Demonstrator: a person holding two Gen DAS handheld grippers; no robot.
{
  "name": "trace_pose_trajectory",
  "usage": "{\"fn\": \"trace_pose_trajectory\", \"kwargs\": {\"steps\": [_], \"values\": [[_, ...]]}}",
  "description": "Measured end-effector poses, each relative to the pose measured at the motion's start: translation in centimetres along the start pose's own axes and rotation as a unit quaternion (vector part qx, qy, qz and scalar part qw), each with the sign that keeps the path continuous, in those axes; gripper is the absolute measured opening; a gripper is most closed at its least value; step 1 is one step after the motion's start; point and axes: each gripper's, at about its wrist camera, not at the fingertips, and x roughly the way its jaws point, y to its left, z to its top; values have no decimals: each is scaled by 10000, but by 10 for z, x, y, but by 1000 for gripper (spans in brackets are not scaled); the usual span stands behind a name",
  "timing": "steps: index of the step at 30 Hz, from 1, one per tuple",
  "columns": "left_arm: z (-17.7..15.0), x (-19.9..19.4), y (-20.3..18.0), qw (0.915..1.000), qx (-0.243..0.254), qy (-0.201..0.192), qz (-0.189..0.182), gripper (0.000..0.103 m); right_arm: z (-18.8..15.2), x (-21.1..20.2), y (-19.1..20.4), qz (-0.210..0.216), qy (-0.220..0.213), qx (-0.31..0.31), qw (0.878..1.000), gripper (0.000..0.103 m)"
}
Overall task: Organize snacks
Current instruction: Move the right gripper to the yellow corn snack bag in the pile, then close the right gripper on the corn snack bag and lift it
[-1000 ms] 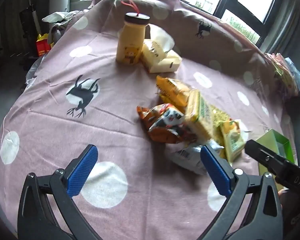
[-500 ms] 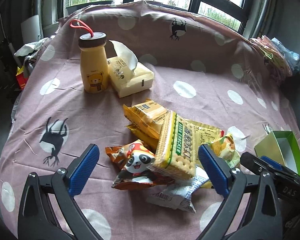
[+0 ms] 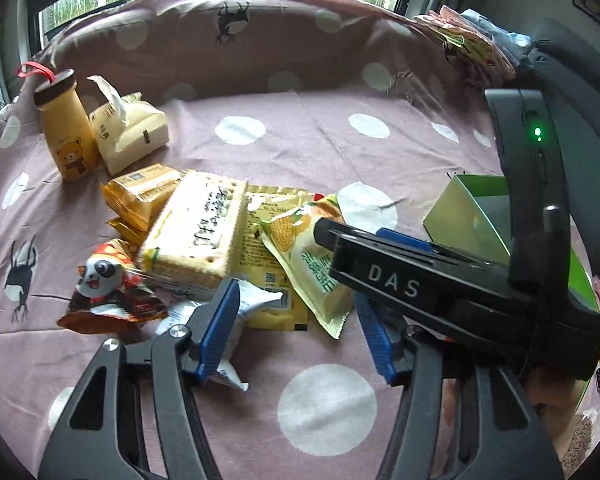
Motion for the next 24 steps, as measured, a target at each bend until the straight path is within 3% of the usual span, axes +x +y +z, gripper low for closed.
{"fn": "trace_pose_trajectory", "kwargs": {"steps": [3, 5, 10, 14, 19, 24], "values": [[0, 19, 1, 9981, -347, 208, -464, 46, 0, 4, -2, 96, 39, -8, 9999, 63], [0, 28, 3, 9961, -545, 276, -631, 43, 0, 10, -5, 251, 129, 64, 9996, 56], [-7, 45, 3, 9955, -573, 289, -692, 35, -4, 18, -8, 604, 288, 200, 9976, 38], [-8, 42, 5, 9938, -634, 140, -905, 33, -7, 15, -5, 583, 335, 239, 9974, 35], [-7, 25, -6, 9964, -286, -89, -791, 33, -12, 1, -5, 675, 306, 437, 9963, 35], [-5, -2, -22, 9945, 0, -407, -960, 33, -15, -37, 2, 567, -135, 460, 9972, 35]]}}
